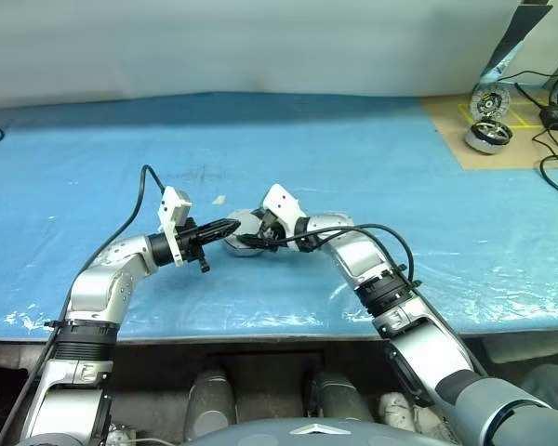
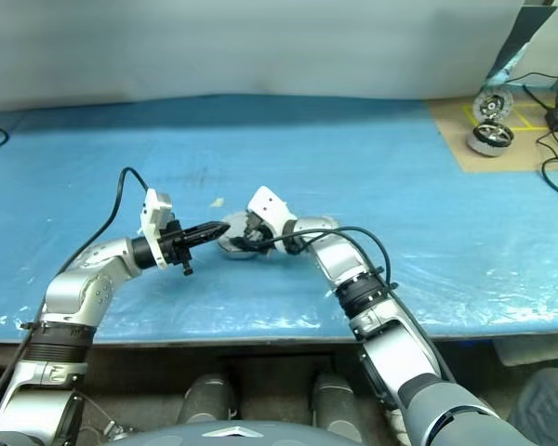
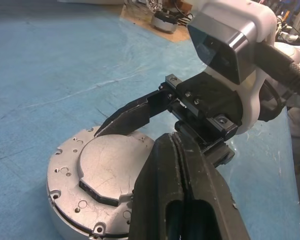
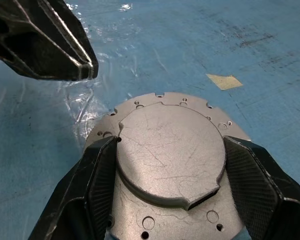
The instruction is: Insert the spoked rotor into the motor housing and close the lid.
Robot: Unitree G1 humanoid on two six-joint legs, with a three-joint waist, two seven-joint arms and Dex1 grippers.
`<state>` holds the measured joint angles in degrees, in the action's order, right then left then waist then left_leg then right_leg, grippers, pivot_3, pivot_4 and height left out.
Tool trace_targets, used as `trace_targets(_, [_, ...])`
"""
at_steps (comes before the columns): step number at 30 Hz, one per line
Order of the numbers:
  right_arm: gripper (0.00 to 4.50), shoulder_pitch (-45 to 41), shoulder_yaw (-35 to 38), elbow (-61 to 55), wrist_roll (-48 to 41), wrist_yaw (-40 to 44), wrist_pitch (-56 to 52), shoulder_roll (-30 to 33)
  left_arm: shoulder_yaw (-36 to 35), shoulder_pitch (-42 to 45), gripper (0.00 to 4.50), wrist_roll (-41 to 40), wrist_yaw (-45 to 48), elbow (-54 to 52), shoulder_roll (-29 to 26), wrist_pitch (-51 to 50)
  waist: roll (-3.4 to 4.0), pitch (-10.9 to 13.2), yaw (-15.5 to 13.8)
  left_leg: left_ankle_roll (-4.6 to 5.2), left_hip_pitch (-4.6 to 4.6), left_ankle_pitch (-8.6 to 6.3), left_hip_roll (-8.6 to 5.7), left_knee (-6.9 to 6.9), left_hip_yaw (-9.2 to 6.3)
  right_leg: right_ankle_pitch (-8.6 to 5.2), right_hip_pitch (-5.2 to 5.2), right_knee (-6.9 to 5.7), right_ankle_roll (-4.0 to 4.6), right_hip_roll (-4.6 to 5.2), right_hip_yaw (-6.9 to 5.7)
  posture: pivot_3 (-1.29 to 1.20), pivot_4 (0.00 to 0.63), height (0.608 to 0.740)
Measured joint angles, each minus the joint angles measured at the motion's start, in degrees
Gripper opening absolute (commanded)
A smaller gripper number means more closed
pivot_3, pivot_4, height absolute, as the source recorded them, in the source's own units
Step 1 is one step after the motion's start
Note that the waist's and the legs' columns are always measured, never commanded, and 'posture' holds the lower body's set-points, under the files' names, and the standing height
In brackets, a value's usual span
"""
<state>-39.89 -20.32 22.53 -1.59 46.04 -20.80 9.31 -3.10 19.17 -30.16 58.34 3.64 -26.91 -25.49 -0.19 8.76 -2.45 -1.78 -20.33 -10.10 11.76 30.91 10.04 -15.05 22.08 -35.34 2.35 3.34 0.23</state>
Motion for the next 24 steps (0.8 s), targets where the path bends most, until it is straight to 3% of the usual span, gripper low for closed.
trace_targets(5, [2.96,-0.4,-0.7,-1.6,-0.2,6.7,1.8,6.1,-0.1,0.1,0.0,0.0,0.2,0.1,-0.7,0.0,-0.03,0.0,-0.9,-0.16,-0.73,0.1,-0.08,0.01,0.09,0.1,0.1,0.56,-0.08,0.0,-0.23,0.0,0.15,0.74])
trace_targets(15, [2.96,2.8,-0.8,-8.9,-0.2,14.4,1.9,15.5,-0.2,0.1,0.0,0.0,1.2,1.6,-0.8,0.8,-0.03,0.0,-2.8,-0.18,-0.72,0.08,-0.06,0.02,0.07,0.12,-0.01,0.59,-0.17,0.0,-0.39,0.0,0.15,0.74])
trace_targets(24, [2.96,3.0,-0.1,-11.8,-1.6,18.8,-1.8,18.1,-0.1,-0.2,0.0,0.2,2.4,3.3,-0.8,2.7,-0.06,0.0,-2.9,-0.17,-0.76,0.08,-0.06,0.08,0.08,0.12,0.02,0.59,-0.16,0.0,-0.35,0.0,0.15,0.74])
